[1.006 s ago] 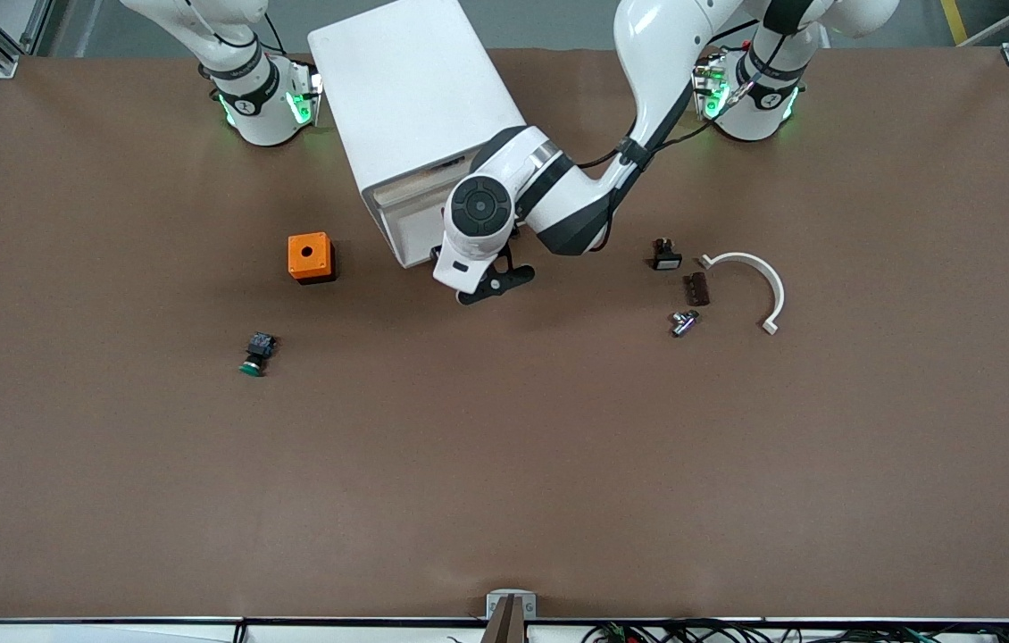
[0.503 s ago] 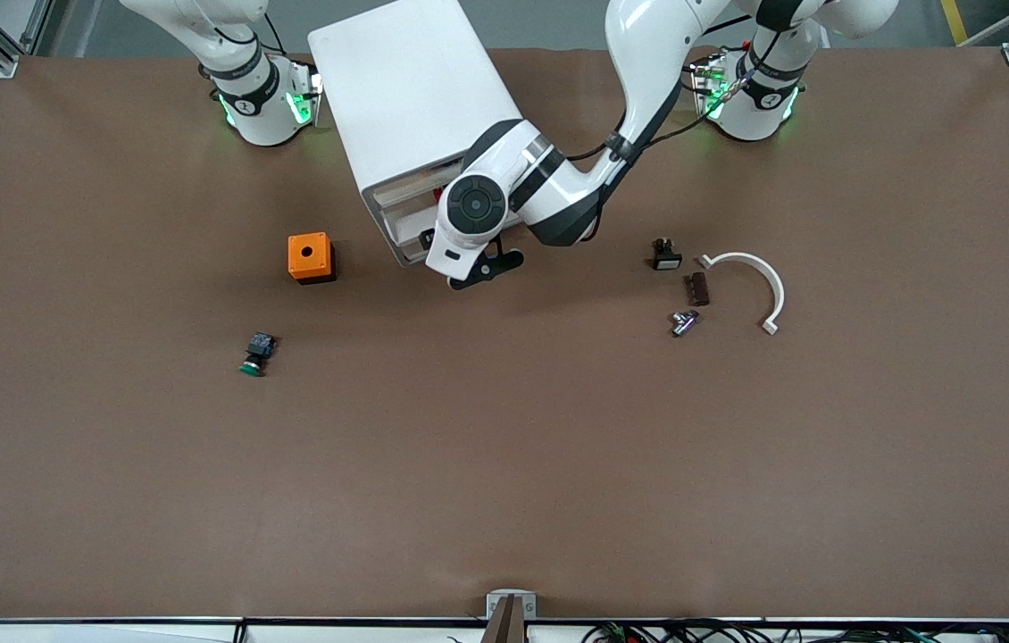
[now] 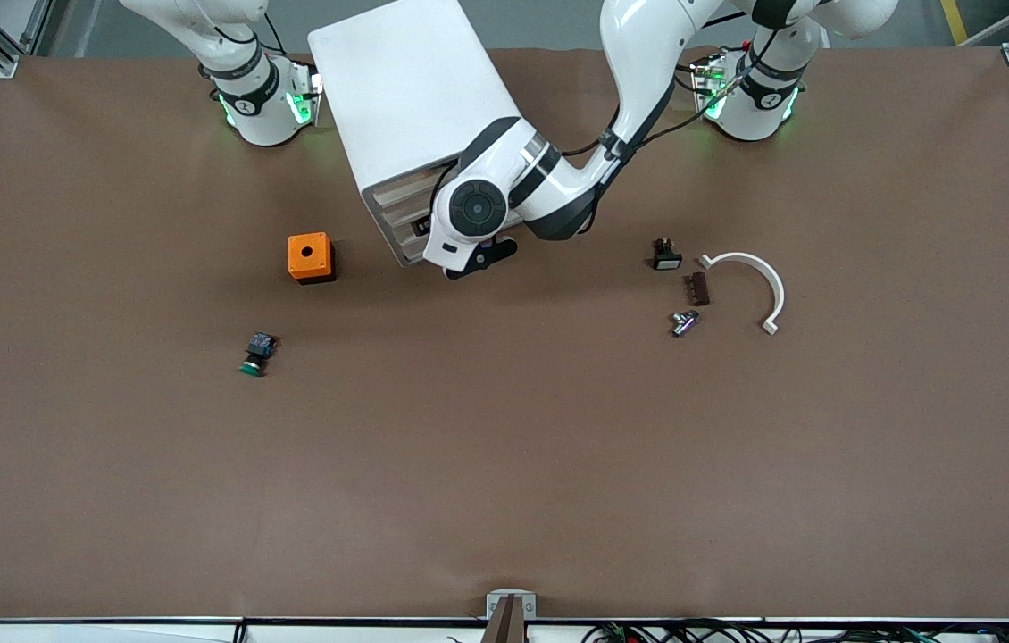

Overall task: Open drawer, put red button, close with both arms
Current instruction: 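Push the drawer shut into the cabinet with the left gripper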

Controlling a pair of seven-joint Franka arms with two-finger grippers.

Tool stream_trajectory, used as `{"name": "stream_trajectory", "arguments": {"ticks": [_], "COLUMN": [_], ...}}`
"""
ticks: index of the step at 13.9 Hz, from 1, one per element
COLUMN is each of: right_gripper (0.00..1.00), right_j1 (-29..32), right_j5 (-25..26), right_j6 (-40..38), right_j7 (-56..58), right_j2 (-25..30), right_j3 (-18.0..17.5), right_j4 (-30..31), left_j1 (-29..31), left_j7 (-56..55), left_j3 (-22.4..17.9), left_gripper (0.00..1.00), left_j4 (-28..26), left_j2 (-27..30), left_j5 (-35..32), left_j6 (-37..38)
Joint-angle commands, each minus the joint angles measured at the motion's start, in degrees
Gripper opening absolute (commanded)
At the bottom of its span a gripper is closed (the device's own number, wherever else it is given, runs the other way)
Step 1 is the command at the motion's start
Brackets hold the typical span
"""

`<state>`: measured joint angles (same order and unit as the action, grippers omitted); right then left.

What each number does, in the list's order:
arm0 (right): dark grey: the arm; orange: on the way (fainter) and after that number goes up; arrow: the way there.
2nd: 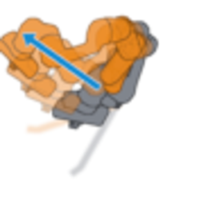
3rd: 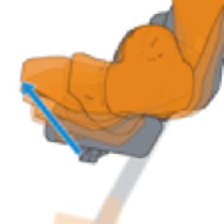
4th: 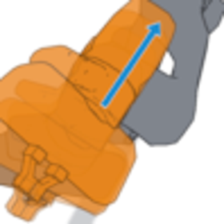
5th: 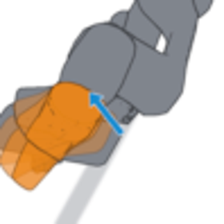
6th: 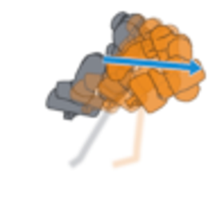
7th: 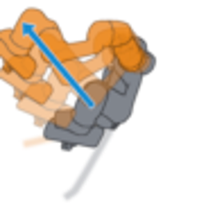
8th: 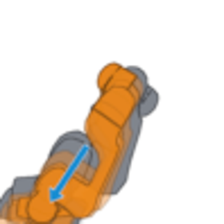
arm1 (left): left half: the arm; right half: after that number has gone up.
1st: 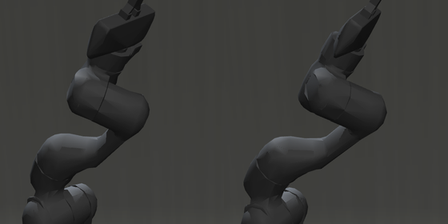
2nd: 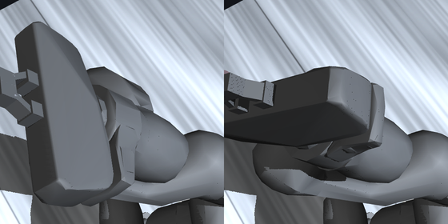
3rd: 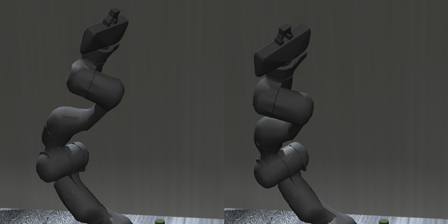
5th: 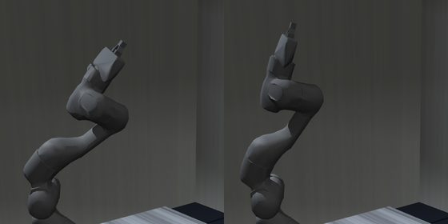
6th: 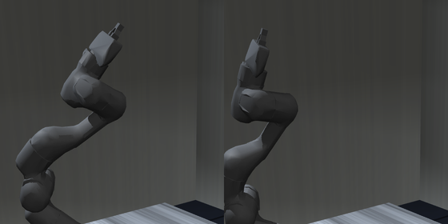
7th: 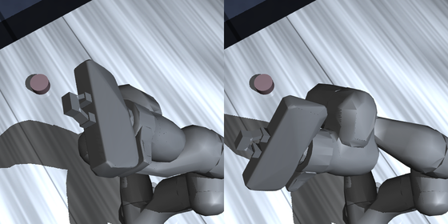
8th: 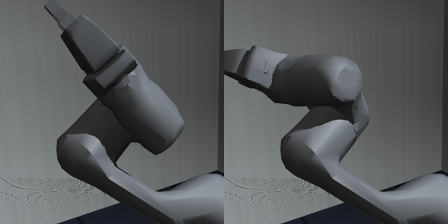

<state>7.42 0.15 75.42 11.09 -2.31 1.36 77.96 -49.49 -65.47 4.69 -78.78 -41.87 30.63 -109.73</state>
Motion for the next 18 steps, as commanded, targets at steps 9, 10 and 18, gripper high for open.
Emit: {"name": "stream_trajectory", "arguments": {"ticks": [9,10,18], "right_gripper": [1.0,1.0,1.0], "right_j1": [-0.4,-0.4,-0.5], "right_j5": [-0.8,-0.8,-0.4], "right_j6": [8.2,8.9,8.4], "right_j7": [0.8,0.8,0.8], "right_j2": [10.4,11.5,12.0], "right_j3": [0.2,0.3,0.1], "right_j4": [13.6,15.1,15.5], "left_j1": [0.4,0.5,6.6], "left_j7": [-0.4,-0.4,-0.4], "left_j3": [-0.2,-0.4,-1.5], "left_gripper": [1.0,1.0,1.0], "left_j4": [-1.3,-1.2,-1.1], "left_j2": [1.7,1.8,4.0], "left_j5": [2.5,2.4,1.8], "left_j6": [-0.6,-0.6,-0.6]}}
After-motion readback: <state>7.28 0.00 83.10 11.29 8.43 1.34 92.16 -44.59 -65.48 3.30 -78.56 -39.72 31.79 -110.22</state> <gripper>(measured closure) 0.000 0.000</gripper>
